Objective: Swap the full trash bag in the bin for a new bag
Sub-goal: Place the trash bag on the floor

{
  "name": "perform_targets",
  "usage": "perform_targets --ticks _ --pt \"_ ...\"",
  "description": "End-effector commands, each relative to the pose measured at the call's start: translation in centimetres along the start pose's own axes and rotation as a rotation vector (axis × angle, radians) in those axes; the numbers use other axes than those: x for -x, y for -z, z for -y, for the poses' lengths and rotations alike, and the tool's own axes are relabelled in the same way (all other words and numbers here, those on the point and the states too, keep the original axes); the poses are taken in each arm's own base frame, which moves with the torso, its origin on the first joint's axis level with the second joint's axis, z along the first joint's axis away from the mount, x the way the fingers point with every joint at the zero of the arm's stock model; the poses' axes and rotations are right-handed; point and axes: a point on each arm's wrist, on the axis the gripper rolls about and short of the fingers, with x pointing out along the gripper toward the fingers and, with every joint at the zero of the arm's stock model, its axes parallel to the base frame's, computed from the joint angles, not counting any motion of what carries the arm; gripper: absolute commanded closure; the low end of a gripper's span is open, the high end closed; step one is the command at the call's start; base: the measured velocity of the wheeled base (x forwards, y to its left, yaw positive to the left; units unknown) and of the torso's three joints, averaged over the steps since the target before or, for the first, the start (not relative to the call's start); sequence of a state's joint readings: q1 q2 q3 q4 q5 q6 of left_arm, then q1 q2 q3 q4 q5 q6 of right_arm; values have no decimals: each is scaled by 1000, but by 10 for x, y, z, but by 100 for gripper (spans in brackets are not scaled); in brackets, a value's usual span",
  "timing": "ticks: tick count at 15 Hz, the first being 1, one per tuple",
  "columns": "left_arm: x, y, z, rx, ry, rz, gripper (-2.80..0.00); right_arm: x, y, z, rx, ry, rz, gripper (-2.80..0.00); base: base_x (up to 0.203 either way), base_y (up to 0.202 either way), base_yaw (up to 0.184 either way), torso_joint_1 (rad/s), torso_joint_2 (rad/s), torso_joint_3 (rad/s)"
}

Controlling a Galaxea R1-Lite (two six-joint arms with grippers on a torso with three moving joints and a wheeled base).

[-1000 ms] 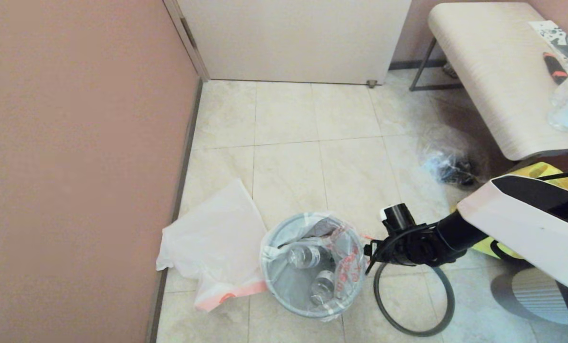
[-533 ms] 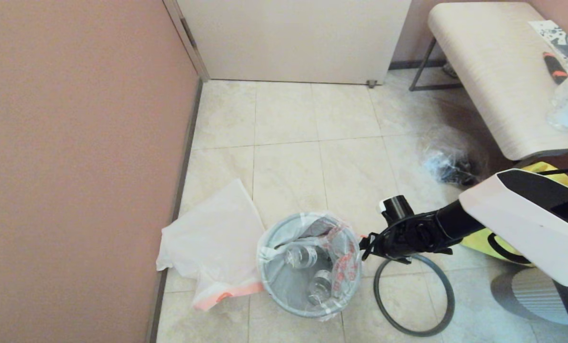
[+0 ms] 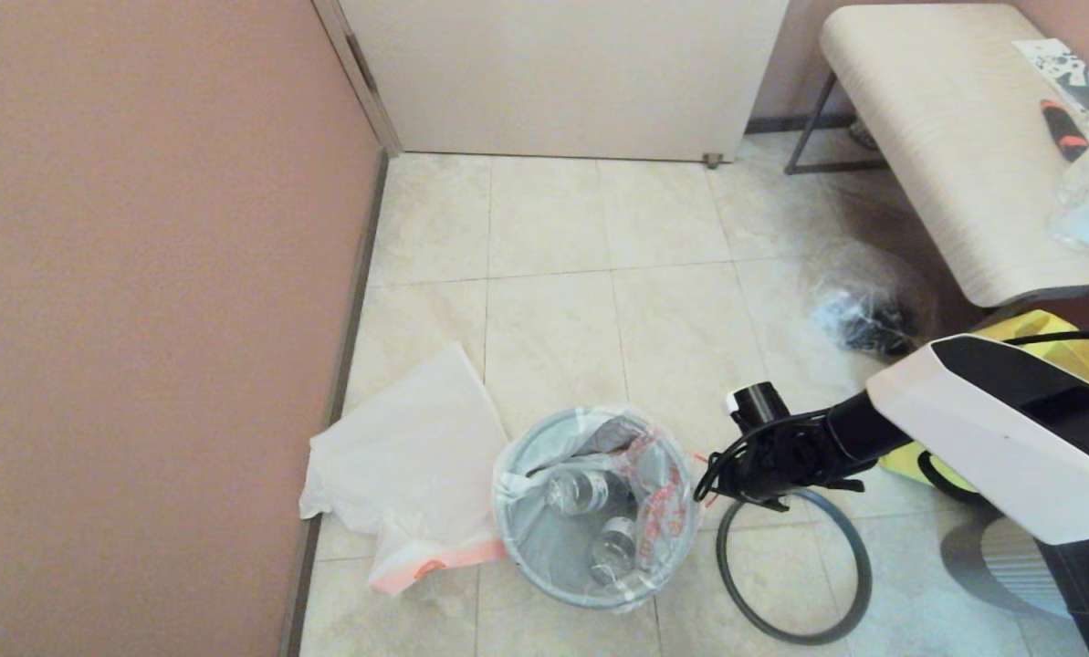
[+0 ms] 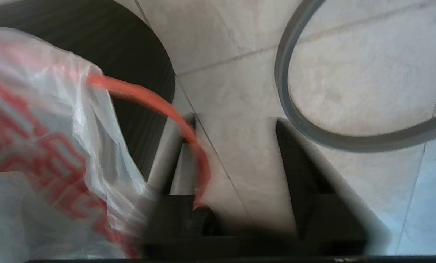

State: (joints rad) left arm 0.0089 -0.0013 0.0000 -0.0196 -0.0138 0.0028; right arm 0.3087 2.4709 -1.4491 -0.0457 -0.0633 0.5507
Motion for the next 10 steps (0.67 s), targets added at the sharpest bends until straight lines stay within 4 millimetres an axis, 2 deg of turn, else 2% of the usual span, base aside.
perform_targets --ticks 1,3,7,10 --pt "-1 2 0 0 0 -9 0 0 -1 0 -7 1 -9 0 0 0 0 0 0 0" --pt "-1 2 0 0 0 -9 0 14 -6 -4 -8 -14 3 0 0 0 0 0 0 0" --pt "-1 2 0 0 0 -8 0 54 -14 -16 -48 -73 -24 0 0 0 0 0 0 0" --pt "-1 2 0 0 0 -9 0 60 1 -30 -13 -79 -62 0 0 0 0 0 0 0"
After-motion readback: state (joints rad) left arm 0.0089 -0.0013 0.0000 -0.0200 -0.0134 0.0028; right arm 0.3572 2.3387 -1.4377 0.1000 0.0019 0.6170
